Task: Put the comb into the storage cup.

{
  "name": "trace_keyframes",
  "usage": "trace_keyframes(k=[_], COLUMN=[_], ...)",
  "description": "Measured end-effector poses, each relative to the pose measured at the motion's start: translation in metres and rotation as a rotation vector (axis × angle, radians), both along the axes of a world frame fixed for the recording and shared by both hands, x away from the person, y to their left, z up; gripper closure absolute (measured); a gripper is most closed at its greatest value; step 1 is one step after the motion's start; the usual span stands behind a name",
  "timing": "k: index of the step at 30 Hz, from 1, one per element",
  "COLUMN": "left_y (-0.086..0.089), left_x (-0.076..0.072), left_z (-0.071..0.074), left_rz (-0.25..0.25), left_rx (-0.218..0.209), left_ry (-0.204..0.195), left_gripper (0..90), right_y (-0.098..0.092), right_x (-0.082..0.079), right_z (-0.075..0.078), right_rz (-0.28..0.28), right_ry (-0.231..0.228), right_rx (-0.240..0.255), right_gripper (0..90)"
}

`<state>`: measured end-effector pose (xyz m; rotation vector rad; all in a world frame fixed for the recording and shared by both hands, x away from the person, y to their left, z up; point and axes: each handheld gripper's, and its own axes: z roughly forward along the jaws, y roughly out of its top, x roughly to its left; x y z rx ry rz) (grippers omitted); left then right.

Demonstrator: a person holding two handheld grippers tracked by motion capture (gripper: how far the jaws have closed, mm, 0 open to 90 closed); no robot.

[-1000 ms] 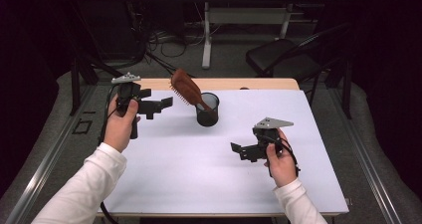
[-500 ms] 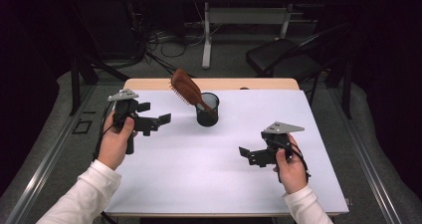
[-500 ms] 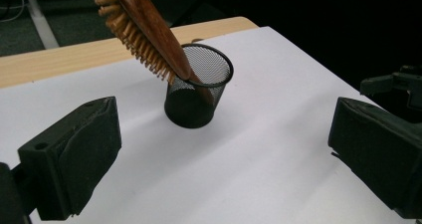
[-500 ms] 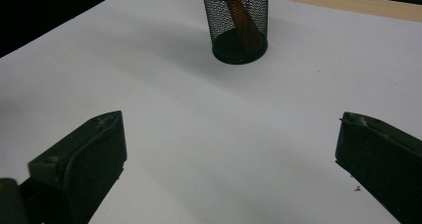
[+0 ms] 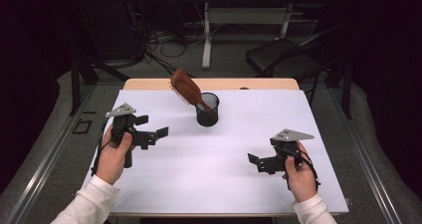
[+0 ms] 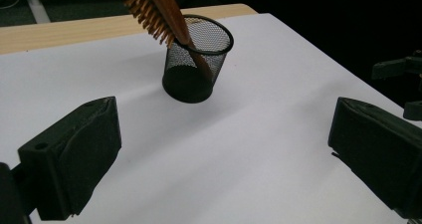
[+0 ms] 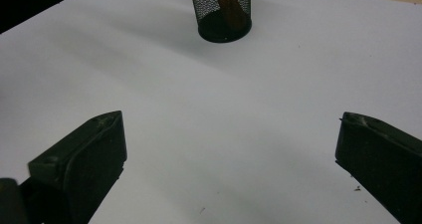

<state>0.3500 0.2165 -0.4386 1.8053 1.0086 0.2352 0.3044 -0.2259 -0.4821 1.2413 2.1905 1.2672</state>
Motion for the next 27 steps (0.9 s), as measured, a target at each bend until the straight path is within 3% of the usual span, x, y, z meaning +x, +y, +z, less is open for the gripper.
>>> trace_keyframes(k=[7, 11, 27], left_y=[0.010, 0.015, 0.035], left_x=[-0.011, -0.016, -0.032], left_z=[-0.017, -0.026, -0.057], left_rz=[0.019, 0.029, 0.072], left_rx=[-0.027, -0.033, -0.068], left_ry=[0.000, 0.006, -0.029], left_gripper=[0.4, 0.4, 0.4], right_y=[-0.006, -0.009, -0.023], right_x=[-0.006, -0.009, -0.017], right_z=[-0.010, -0.017, -0.034], right_rz=[-0.011, -0.023, -0.086], right_ry=[0.018, 0.028, -0.010], right_rx=[-0.016, 0.004, 0.004], right_gripper=[0.0, 0.0, 0.0])
